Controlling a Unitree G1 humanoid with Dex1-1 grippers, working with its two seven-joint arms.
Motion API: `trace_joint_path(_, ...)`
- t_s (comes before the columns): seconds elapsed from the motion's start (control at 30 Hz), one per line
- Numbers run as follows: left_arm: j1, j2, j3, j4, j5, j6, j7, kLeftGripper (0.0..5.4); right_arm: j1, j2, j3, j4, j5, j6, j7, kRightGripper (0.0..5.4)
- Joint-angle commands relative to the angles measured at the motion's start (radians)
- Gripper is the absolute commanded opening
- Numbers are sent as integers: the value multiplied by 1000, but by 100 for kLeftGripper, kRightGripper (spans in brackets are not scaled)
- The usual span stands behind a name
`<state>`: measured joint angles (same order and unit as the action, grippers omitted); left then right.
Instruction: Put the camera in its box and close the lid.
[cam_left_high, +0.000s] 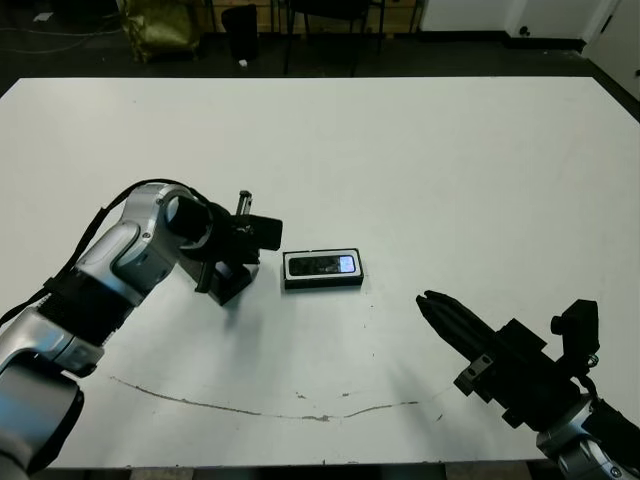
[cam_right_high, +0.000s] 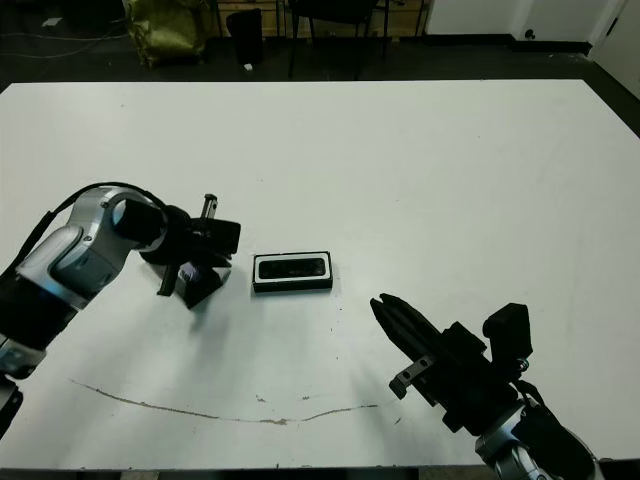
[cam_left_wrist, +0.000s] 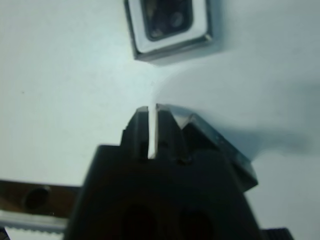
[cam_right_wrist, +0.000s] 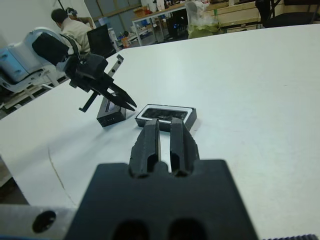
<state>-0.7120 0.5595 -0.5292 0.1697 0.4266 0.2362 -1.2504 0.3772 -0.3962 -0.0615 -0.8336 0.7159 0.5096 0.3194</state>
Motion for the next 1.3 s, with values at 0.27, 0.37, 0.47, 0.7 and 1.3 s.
trace_joint_path(0.27, 111, 84, -59, -93, 2, 41, -79, 0, -1, -6, 9, 6, -12, 14, -13, 3)
trace_joint_path(0.37, 118, 99, -72, -127, -6, 39, -113, 0, -1, -5, 10, 11, -11, 14, -14, 3)
trace_joint_path(0.47, 120, 109, -89, -151, -18, 30, -152, 0, -5, -6, 10, 18, -8, 9, -4, 3)
trace_joint_path(0.7, 110, 117, -114, -197, -47, 2, -227, 0, -7, 0, 15, 25, -8, 4, 0, 3)
trace_joint_path(1.3, 82, 114, 51, -358, -91, 141, -111, 0, -33, 13, 33, 52, -16, 7, 7, 3)
